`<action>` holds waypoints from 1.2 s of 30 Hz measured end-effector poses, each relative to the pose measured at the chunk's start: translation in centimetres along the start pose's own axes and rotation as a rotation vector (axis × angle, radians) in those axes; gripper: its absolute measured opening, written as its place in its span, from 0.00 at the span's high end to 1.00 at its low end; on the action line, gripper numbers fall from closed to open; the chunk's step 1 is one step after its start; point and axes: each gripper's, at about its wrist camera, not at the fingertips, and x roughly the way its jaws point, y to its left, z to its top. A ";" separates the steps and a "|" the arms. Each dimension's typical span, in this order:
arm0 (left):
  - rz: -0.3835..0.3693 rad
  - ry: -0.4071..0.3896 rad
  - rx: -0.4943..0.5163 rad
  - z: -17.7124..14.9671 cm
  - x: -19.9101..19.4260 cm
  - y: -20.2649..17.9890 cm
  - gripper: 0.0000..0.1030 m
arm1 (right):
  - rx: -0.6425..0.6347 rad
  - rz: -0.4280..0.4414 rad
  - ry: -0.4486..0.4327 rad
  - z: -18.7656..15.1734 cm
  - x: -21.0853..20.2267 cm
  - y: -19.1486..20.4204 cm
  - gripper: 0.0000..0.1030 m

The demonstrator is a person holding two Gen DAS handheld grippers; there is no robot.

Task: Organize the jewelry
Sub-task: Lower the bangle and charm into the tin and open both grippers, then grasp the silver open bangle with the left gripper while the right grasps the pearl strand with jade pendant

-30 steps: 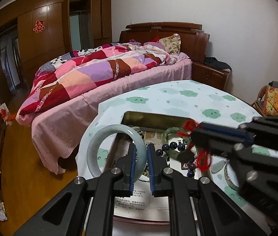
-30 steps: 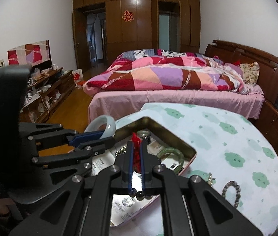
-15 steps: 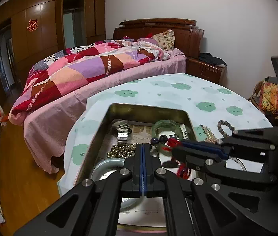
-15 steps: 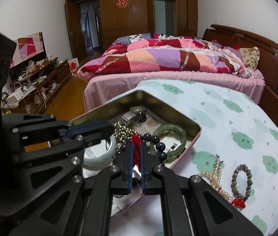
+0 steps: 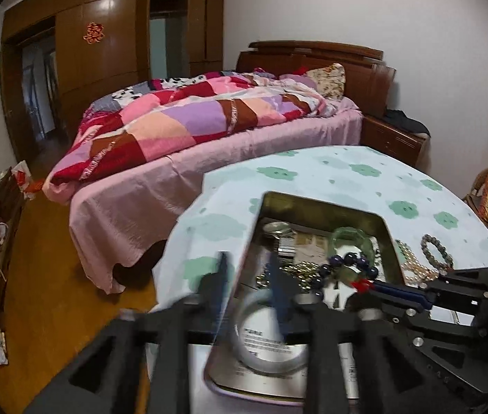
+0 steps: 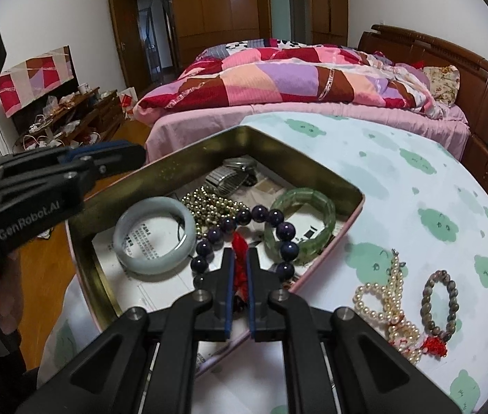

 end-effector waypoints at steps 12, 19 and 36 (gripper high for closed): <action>0.062 -0.031 -0.092 0.6 -0.8 2.7 0.31 | -0.030 0.035 -0.026 -0.1 -0.7 1.0 0.46; 0.050 -0.022 -0.052 0.5 -0.7 0.8 0.31 | -0.006 0.020 -0.055 -0.2 -1.8 0.3 0.41; -0.099 -0.017 0.117 -0.8 -2.5 -8.4 0.31 | 0.405 -0.261 -0.067 -8.9 -9.2 -15.1 0.28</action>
